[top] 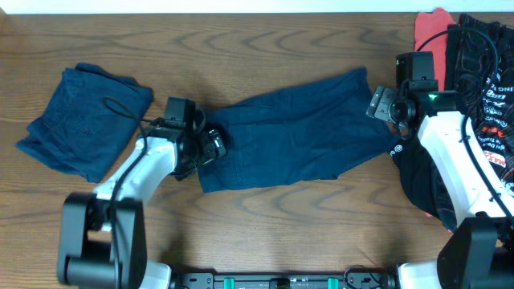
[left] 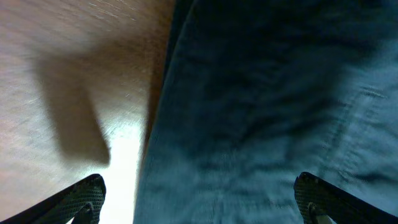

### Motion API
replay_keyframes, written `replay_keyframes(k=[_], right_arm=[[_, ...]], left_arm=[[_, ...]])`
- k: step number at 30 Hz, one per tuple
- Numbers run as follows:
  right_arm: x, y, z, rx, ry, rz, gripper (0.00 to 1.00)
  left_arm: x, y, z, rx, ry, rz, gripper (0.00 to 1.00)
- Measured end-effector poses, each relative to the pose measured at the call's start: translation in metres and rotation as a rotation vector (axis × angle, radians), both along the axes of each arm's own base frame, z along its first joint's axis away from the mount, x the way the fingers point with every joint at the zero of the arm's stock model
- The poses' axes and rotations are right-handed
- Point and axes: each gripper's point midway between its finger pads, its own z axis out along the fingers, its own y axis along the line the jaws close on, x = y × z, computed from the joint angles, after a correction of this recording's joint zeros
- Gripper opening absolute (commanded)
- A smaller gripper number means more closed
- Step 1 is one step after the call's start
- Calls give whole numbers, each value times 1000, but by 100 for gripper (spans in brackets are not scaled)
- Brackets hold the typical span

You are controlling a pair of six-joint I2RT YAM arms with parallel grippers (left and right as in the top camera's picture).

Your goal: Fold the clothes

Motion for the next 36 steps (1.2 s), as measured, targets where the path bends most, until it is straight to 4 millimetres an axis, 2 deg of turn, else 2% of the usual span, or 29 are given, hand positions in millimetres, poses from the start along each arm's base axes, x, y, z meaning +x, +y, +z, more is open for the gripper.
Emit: replay_keyframes(k=[1,2,5,7,8,13,16,18,23,26,33,36], right_arm=[[0,3,1,8,0,20,75],[0,5,0,15,3,37,70],[0,15,-1,43,13,109,32],[0,24,-1,70,16,174,9],[0,29,-2,83,18,206,1],[-2,57,-1,134,18,354,1],[-3,73,0,145,10,422,1],[-3,85,2,149,2,465,1],[-7,126,-2,175,-2,590,1],[-14,153,-18,206,43,662,1],[-42,230,-89,292,206,834,1],[-61,276,-117,366,238,932,1]], left_arm=[[1,-2,-6,-7,10,-3,99],[2,-4,-10,-20,18,-7,91],[22,-15,-8,-75,-40,-23,57],[25,-19,-11,-100,-41,-32,6],[24,-21,-13,-108,-36,-39,6],[17,-24,-17,-121,-14,-89,6],[2,-22,-12,-110,29,-103,6],[-7,-19,-3,-96,43,-105,6],[-17,-14,37,-80,-14,-113,6],[-15,-13,63,-82,-90,-119,6],[-17,-13,105,-90,-221,-124,6],[-17,-13,119,-94,-267,-125,6]])
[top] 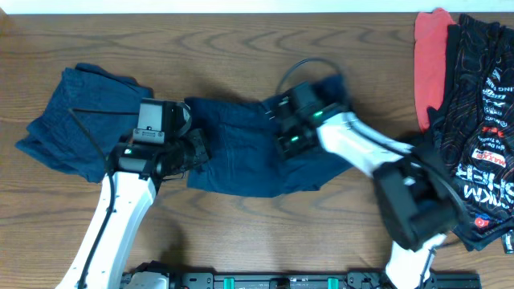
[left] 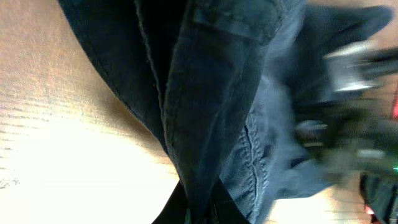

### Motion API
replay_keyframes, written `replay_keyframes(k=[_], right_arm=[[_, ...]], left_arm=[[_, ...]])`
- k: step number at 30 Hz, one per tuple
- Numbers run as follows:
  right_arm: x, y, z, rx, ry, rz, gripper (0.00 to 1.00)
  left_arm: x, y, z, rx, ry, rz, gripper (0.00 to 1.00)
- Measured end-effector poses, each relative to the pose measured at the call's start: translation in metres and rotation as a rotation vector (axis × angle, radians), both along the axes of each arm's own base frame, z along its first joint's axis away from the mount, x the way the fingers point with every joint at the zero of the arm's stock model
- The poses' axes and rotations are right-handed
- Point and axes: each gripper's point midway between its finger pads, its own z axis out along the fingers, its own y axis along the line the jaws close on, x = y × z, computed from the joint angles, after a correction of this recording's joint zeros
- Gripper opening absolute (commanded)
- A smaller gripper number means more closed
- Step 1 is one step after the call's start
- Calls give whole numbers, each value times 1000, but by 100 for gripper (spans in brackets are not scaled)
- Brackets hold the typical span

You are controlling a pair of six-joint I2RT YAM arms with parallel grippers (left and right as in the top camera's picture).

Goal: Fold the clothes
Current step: 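Fold the shorts in half, bringing both grippers together toward the center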

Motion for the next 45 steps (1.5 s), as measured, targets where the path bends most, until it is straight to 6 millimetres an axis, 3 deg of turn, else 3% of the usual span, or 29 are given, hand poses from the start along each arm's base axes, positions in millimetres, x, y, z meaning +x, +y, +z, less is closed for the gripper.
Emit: replay_keyframes(k=[2,8,11,13,16,19,24,27,29,33,40,45], right_arm=[[-15,34,-9,70,23,66,1],[-45,99,-6,177,-21,191,4],[-56,113,-4,178,-29,216,10],[-55,111,-3,155,-25,204,13],[-44,96,-1,100,-21,155,14],[-23,66,12,37,-47,69,15],[24,-12,59,-67,-141,-124,8],[36,-57,68,-134,-132,-209,6],[33,-81,60,-186,-87,-243,6],[19,-104,35,-254,-13,-259,6],[-15,-116,-1,-304,70,-237,6],[-26,-120,-14,-307,77,-236,6]], left_arm=[[3,0,11,-5,-36,0,6],[16,-2,45,-24,-163,0,6],[20,-3,52,-28,-193,0,6],[20,-2,52,-25,-192,2,6],[20,1,51,-8,-192,13,6],[22,4,49,8,-193,24,6],[28,5,42,14,-177,44,6],[35,4,40,-3,-170,68,6],[40,2,37,-19,-165,85,6],[50,-6,35,-52,-164,106,6],[63,-52,33,-155,-171,51,6],[54,-95,22,-191,-138,-47,6]])
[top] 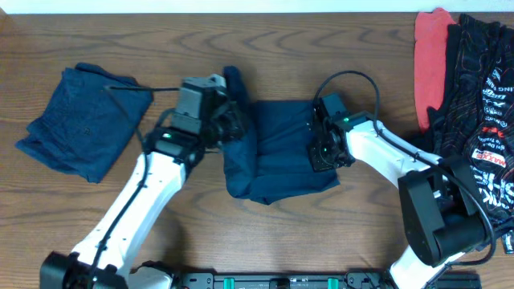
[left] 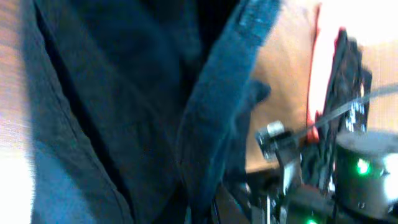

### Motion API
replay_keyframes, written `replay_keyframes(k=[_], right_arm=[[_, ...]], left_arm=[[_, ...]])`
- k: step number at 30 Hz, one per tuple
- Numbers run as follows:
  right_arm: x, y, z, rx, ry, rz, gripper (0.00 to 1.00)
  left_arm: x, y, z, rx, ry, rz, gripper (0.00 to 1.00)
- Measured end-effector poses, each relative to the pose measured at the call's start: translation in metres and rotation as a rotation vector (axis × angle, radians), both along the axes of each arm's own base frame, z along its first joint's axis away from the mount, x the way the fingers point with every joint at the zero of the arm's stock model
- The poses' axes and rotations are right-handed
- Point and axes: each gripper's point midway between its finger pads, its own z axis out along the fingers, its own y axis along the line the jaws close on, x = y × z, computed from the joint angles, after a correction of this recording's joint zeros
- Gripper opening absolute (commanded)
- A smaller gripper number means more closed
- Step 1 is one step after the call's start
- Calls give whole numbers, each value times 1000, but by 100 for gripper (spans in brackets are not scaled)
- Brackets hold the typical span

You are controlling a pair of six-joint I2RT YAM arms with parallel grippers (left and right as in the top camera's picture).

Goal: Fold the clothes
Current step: 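Fold the shorts in half, bringing both grippers together toward the center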

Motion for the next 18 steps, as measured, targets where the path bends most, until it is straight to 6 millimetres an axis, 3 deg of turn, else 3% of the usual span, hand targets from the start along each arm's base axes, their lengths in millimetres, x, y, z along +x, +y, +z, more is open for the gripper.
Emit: replay_keyframes(k=[8,13,18], right_arm=[[-1,0,-1,7,-16,-1,6],[-1,0,0,7,-16,-2,6],[-2,-1,-1,7,-12,-7,6]], left_arm=[[-19,-67,-31,-5,44,-158,6],[-19,-102,-28,-55,-12,-204,6],[-24,-118,-24,-66,-32,-189,6]])
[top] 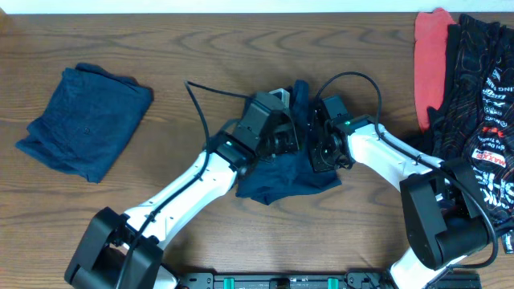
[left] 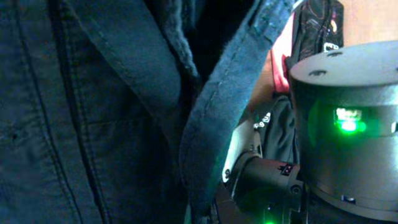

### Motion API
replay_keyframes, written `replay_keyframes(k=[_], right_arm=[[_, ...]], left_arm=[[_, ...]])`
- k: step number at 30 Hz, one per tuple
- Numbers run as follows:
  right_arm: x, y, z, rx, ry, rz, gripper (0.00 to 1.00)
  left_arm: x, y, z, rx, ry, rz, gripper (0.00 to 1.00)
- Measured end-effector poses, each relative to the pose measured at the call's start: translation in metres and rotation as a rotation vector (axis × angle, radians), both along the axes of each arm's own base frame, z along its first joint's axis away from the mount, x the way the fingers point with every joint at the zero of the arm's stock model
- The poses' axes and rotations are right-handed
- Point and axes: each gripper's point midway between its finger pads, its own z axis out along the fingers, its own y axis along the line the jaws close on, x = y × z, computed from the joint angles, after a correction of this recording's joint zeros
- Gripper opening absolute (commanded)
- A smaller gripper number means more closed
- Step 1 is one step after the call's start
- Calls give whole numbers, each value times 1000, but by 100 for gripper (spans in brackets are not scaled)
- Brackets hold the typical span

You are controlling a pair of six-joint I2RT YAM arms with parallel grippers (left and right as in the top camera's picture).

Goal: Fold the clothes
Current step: 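Fold the shorts in half, bringing both grippers together toward the center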

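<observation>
A dark blue garment [top: 277, 183] lies bunched in the middle of the table, folded over itself. My left gripper [top: 287, 136] is shut on one edge of it and holds that edge up, over the garment's right part. In the left wrist view the held hem [left: 214, 124] runs down into the jaws [left: 202, 214], which are closed on it. My right gripper [top: 320, 152] rests on the garment just to the right, almost touching the left one. Its fingers are hidden from above. The right arm's wrist [left: 348, 124] with a green light fills the left wrist view's right side.
A folded blue garment [top: 84, 120] lies at the far left. A red cloth [top: 430, 36] and a black printed garment [top: 482, 80] are piled at the right edge. The left arm's black cable [top: 217, 92] arcs over the table behind the arm.
My left gripper has moved to the right with the garment's edge and is now right beside my right gripper. The garment's footprint is narrower. The right arm has stayed where it was.
The garment lay stretched across the middle, my left gripper open at its left end and the right at its right end. Then the left was shut on the left end and the right stood at mid-garment. The left end then hung over the middle, and now reaches the right gripper.
</observation>
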Motion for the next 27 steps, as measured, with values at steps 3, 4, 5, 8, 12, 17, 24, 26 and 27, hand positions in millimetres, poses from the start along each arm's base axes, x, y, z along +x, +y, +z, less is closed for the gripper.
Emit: replay_keyframes(k=[3,4,5,8,12,17,24,26,27], right_arm=[[0,0,0,0,0,-1,4],[0,0,0,-1,0,-4,3],[0,0,0,-2,1,-6,3],[-2,-2,0,-6,14,-32,8],[-15,-16,2,-58,79,-91,14],[-2,-62,33,-169,47,-217,22],[54,-90,149,-73,-304,-352,24],[56,-79,169,0,-358,-307,23],[55,-71,176,38,-367,-273,23]], left_arm=[[-3,-3,-1,9,0,14,27],[-3,-5,-1,9,0,15,34],[-4,-6,-1,8,0,17,38],[-6,-8,-1,3,11,24,41],[-7,-4,-5,22,18,27,41],[-6,18,-19,98,53,31,41],[28,84,-29,162,81,166,45],[38,101,-30,174,74,209,45],[43,109,-30,183,70,233,45]])
